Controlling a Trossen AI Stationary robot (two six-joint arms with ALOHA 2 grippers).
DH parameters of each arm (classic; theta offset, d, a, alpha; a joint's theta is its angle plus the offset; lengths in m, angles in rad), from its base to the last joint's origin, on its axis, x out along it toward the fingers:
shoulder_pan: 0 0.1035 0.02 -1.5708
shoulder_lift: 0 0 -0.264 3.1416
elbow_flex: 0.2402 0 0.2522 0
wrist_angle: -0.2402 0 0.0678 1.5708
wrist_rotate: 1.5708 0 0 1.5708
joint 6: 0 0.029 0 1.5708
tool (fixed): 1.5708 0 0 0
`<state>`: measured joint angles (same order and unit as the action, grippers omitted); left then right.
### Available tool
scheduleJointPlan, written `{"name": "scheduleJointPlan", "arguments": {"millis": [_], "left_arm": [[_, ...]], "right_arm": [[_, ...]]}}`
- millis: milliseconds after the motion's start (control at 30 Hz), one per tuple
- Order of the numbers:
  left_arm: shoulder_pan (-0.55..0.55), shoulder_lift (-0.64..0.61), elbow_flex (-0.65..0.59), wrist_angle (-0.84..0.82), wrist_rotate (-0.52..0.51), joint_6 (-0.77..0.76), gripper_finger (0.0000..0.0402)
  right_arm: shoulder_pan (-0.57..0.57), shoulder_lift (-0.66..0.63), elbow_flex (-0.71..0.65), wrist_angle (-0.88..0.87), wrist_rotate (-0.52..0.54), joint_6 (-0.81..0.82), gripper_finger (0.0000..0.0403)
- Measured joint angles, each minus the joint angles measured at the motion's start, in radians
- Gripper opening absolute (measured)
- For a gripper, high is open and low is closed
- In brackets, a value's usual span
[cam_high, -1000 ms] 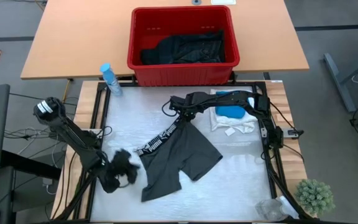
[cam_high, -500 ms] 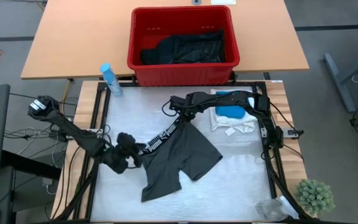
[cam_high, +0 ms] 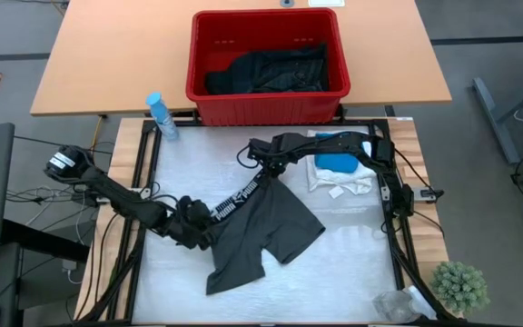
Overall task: Fold laundry
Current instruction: Fold the gray boxers
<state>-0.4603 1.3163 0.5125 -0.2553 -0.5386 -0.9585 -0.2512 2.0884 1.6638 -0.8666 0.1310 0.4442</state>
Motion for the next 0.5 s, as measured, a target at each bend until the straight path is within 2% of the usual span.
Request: {"name": "scheduleJointPlan", "arguments": {"millis": [200,367,500], "left_arm": [[-0.002,0.0,0.0,-0.116,0.048,0.004,0.0],[0.026,0.0,0.0,-0.216,-0.027,-0.019,0.0],[0.085,0.0,0.0,-0.251,-0.056,0.019,0.0]], "right_arm": [[0.0,0.0,0.0,0.011,-0.006,0.0,0.0023],[0.001,0.0,0.0,0.015,-0.059,0.001,0.0023],[0.009,0.0,0.007,0.011,-0.064,0.0,0.0023]]}}
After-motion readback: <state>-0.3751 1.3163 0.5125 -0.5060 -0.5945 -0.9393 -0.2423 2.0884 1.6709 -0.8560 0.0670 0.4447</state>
